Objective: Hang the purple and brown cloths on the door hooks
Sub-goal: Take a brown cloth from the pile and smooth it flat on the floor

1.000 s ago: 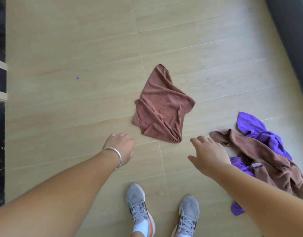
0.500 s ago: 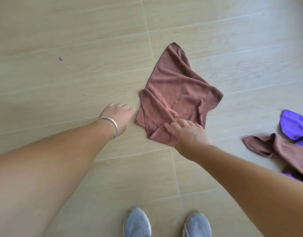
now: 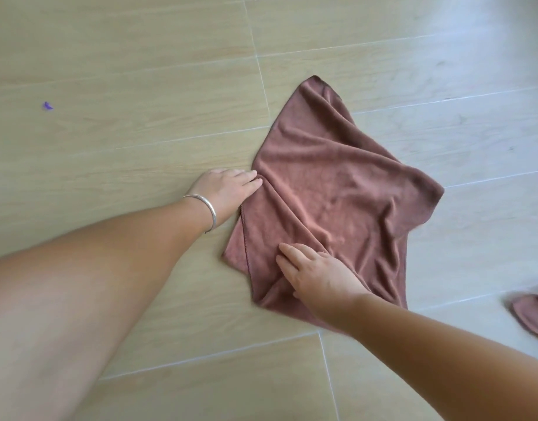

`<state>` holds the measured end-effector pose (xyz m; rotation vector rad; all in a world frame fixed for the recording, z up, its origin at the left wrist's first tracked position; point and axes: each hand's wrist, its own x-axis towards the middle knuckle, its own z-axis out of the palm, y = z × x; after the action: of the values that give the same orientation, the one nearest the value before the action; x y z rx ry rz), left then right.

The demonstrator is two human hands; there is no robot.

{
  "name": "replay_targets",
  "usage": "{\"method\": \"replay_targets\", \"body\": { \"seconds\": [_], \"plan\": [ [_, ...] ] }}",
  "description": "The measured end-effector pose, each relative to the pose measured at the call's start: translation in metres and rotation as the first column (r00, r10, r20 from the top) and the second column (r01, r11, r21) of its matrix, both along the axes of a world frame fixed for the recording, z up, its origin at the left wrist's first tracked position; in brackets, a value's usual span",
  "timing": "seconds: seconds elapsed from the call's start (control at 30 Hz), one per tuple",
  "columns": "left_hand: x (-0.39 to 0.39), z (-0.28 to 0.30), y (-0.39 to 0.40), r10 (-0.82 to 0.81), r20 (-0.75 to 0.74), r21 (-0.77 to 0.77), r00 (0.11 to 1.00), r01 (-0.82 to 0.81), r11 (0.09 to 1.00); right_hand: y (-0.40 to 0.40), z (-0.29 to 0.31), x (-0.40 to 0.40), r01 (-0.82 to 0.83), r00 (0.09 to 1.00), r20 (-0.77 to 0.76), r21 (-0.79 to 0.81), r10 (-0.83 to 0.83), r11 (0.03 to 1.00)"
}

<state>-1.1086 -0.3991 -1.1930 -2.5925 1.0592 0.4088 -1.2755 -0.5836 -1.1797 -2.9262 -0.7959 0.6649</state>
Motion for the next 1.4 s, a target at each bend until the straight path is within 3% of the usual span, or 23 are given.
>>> {"method": "replay_targets", "body": {
  "seconds": [0.2, 0.33, 0.53, 0.8, 0.93, 1.1, 1.27, 1.4],
  "plan": [
    [0.002, -0.001, -0.013, -0.013, 0.12, -0.001, 0.993, 0.013, 1.0, 0.008, 0.018, -0.006, 0.165, 0.986, -0.012, -0.06, -0.166, 0.984],
    [-0.005, 0.011, -0.009, -0.044, 0.144, -0.006, 0.989, 0.046, 0.999, 0.007, 0.036, -0.005, 0.235, 0.965, -0.073, -0.186, -0.252, 0.954],
    [-0.007, 0.063, 0.01, -0.076, 0.069, 0.213, 0.995, 0.06, 0.975, -0.024, 0.078, 0.012, 0.304, 0.929, -0.069, -0.413, -0.363, 0.858],
    [-0.064, 0.184, 0.019, 0.002, -0.109, 0.254, 0.994, 0.026, 0.967, -0.064, 0.208, -0.011, 0.481, 0.83, -0.09, -0.386, -0.551, 0.787],
    [-0.098, 0.234, 0.02, -0.043, -0.228, 0.246, 0.973, 0.101, 0.964, -0.076, 0.267, -0.046, 0.482, 0.813, -0.117, -0.415, -0.571, 0.771],
    [-0.15, 0.301, 0.032, -0.032, -0.308, 0.121, 0.951, 0.073, 0.99, -0.081, 0.332, -0.092, 0.365, 0.861, -0.182, -0.43, -0.476, 0.826],
    [-0.188, 0.358, 0.048, 0.006, -0.413, 0.17, 0.911, 0.071, 0.983, -0.083, 0.387, -0.116, 0.249, 0.889, -0.266, -0.404, -0.374, 0.88],
    [-0.196, 0.404, 0.062, 0.043, -0.444, 0.274, 0.895, 0.09, 0.958, -0.082, 0.429, -0.116, 0.248, 0.89, -0.26, -0.413, -0.374, 0.876]
  ]
}}
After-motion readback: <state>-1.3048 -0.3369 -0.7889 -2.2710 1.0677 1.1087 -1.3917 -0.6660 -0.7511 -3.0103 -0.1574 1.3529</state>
